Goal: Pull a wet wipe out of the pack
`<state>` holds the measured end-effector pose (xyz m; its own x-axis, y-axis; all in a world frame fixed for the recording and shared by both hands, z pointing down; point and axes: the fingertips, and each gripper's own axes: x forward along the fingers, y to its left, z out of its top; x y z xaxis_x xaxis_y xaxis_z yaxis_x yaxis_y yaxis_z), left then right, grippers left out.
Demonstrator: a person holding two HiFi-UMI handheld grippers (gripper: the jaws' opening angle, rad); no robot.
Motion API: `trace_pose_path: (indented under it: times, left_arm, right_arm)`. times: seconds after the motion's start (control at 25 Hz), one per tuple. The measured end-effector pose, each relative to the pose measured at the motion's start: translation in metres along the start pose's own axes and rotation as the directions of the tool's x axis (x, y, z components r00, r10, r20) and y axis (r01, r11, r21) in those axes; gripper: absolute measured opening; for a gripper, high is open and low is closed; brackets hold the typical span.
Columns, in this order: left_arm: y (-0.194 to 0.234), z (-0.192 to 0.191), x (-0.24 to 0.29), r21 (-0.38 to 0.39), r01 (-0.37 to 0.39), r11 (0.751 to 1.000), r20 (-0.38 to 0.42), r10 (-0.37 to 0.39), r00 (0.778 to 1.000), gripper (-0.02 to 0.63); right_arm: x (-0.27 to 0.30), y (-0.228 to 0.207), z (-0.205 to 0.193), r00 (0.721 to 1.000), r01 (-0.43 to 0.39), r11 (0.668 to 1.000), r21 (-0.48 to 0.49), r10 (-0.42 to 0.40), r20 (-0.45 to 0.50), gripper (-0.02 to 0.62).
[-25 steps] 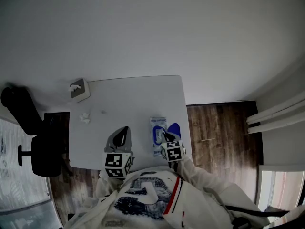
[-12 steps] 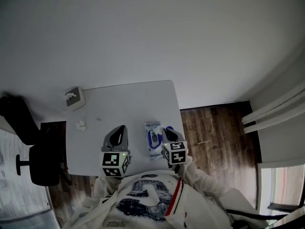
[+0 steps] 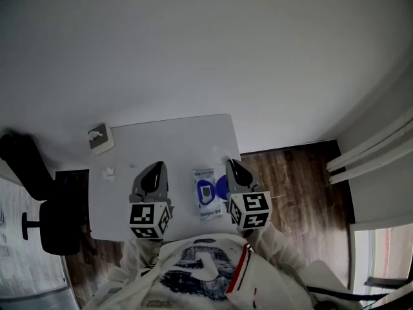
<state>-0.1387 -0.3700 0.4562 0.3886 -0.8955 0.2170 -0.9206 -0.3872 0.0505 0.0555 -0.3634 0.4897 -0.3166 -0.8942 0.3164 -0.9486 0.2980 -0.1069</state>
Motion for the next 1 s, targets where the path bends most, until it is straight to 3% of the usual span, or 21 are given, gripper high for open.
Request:
trace_pose_path:
  times: [0.4,1.0]
  left_arm:
    - [-0.025,0.047,-0.002,0.056,-0.017,0.998,0.085,0.012,0.996,0.005]
    - [-0.062,0.024,0.001,0.089,-0.106,0.990,0.032,0.104,0.994,0.005]
  right_arm:
    - [-0.028,-0.003,0.064,0.986,-0.025,0.996,-0.082,0.038,0.163,0.017]
    - [-0.037,-0.040,0.041,0.985,-0.112,0.993,-0.025,0.115,0.133,0.017]
